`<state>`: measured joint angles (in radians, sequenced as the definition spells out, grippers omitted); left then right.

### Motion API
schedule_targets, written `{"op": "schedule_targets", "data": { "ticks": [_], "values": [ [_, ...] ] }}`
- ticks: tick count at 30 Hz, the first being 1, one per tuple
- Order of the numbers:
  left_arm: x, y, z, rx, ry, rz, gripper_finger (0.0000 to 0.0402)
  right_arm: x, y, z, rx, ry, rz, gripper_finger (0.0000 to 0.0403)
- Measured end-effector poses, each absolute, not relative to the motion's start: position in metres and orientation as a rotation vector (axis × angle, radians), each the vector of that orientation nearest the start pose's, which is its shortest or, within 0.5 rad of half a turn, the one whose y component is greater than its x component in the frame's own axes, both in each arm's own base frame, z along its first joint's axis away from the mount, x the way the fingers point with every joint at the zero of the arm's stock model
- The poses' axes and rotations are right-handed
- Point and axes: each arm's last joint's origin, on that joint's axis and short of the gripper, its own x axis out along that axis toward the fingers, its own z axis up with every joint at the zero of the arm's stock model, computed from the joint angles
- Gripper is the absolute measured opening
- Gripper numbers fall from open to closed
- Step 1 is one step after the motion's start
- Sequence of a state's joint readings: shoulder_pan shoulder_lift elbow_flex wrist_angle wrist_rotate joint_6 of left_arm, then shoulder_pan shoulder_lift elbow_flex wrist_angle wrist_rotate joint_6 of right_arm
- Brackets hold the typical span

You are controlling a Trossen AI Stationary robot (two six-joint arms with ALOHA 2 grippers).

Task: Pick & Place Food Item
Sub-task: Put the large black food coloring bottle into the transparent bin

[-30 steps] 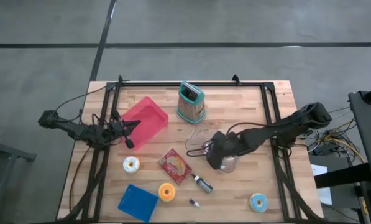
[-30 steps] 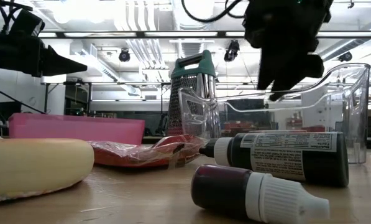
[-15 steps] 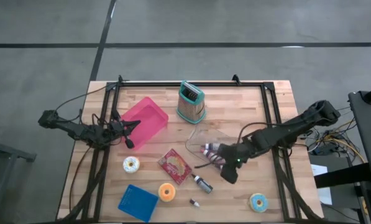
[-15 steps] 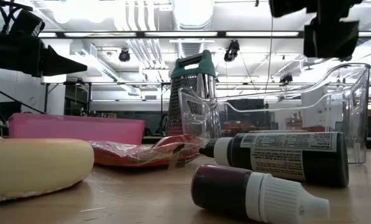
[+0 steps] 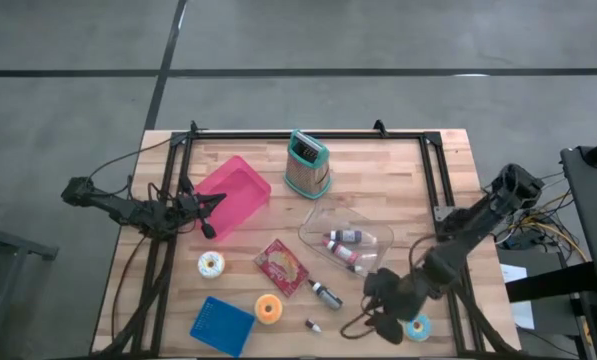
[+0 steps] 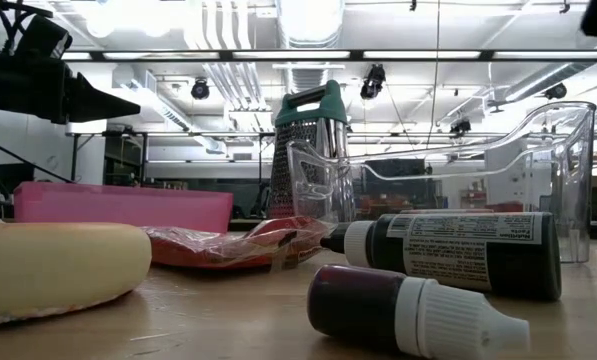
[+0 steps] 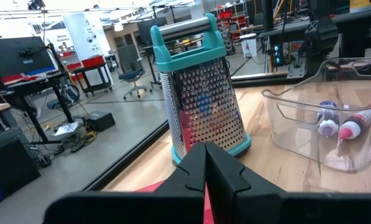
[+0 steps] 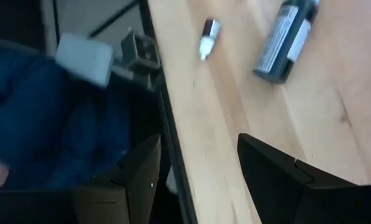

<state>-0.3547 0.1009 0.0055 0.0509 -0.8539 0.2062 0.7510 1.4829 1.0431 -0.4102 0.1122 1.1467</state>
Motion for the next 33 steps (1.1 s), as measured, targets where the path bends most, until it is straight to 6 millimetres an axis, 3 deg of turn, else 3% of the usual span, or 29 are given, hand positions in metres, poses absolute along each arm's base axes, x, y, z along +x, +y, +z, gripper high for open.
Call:
{"op": "schedule_targets", "data": {
  "ticks": [9, 15, 23, 33],
  "values": [
    [0.095, -0.012, 0.163, 0.227, 0.088, 0.494, 0.0005, 0.235, 0.22, 0.22, 0.59, 0.778, -0.165, 0.021],
    [0.095, -0.012, 0.163, 0.227, 0.088, 0.494, 0.0005, 0.247, 0.231, 0.201, 0.565, 0.781, -0.125, 0.021],
    [0.095, -0.012, 0.163, 0.227, 0.088, 0.494, 0.0005, 0.259, 0.242, 0.19, 0.507, 0.784, -0.112, 0.021],
    [0.095, -0.012, 0.163, 0.227, 0.088, 0.494, 0.0005, 0.28, 0.226, 0.178, 0.472, 0.778, -0.23, 0.021]
  ]
}}
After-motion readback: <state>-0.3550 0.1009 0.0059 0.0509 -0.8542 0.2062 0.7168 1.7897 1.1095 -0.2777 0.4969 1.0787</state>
